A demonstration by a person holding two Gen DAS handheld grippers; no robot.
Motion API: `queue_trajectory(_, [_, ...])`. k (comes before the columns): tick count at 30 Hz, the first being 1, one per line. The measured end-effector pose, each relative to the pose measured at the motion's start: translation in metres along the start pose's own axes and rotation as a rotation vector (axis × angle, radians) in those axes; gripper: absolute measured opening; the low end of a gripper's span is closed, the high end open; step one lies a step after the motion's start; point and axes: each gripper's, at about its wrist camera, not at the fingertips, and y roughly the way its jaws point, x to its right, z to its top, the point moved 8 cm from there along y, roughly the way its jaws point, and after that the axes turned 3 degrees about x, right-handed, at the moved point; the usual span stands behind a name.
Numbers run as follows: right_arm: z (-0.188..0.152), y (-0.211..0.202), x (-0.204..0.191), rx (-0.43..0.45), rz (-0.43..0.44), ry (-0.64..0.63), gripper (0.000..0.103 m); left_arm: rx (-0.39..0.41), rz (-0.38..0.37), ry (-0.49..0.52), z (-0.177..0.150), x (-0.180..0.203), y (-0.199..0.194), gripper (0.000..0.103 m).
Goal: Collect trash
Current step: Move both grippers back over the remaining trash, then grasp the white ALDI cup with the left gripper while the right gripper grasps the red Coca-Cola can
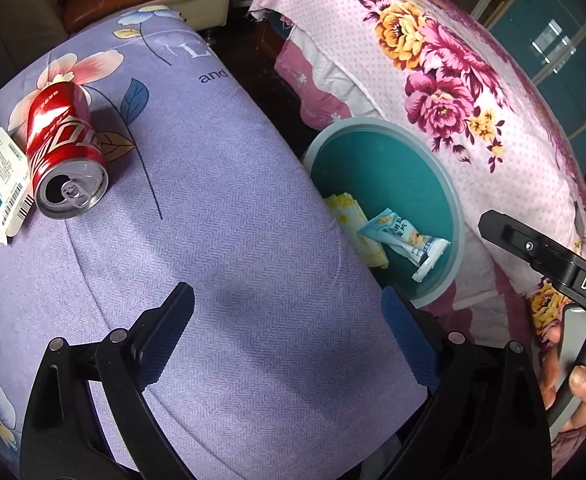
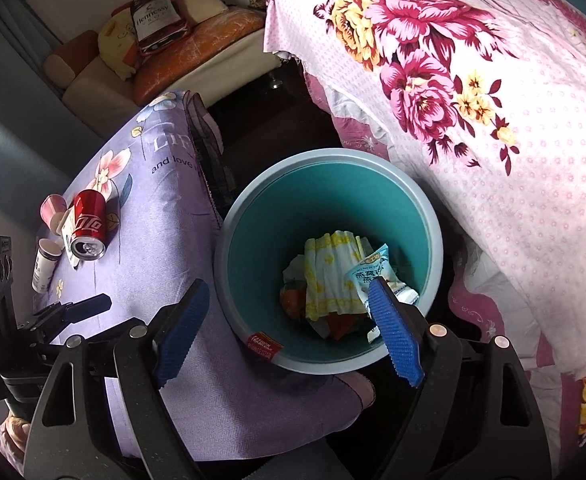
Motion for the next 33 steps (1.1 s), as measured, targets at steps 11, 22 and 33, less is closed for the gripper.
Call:
queue_trajectory(11, [-0.003,0.007,-0.066,-0.039,0.001,-0.125,0.078,0.042,0.025,-0.082,-0.016,-0.060,-0.025,0.095])
queue_trajectory(22, [-0.004,0.028,-0.149,-0.097,0.014,-0.290,0.082,0.092,0.063,-0.155,-0.032,-0.133,-0.056,0.095])
queue_trajectory(33, [0.020,0.064,-0.235,-0.195,0.039,-0.459,0.082,0.169,0.193,-0.159,-0.023,-0.237,-0.107,0.095])
